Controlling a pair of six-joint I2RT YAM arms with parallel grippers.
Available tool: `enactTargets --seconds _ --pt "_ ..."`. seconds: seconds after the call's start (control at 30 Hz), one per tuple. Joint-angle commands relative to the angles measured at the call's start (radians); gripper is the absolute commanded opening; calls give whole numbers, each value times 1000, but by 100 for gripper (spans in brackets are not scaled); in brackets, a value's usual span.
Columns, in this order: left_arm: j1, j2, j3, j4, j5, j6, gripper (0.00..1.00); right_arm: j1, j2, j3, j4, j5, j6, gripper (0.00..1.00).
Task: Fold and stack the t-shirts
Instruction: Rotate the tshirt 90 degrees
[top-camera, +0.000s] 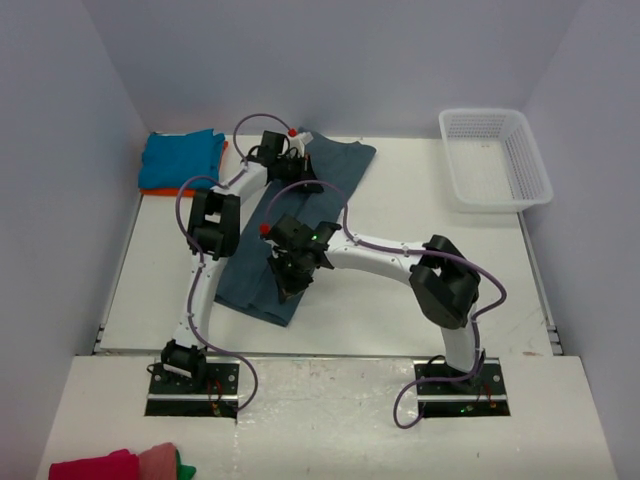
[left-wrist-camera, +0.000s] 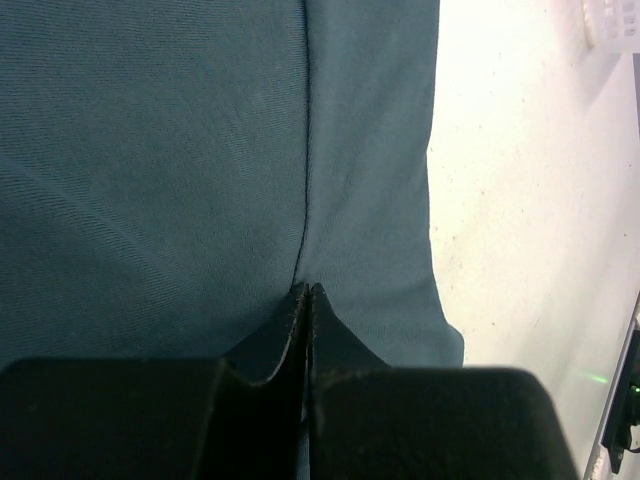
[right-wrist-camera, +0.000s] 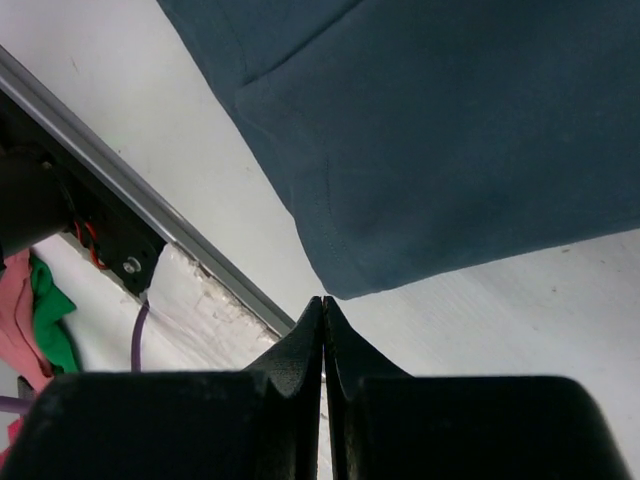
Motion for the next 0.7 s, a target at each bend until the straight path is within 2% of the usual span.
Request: enactTargets --seconds 0.0,0.43,0.67 --pt "18 -12 25 -19 -6 -10 0 29 27 25 20 -49 6 0" --pt "46 -2 5 11 1 -33 0 37 110 -78 137 -80 46 0" --pt "55 20 -47 54 -2 -65 0 37 74 -254 229 -89 89 0"
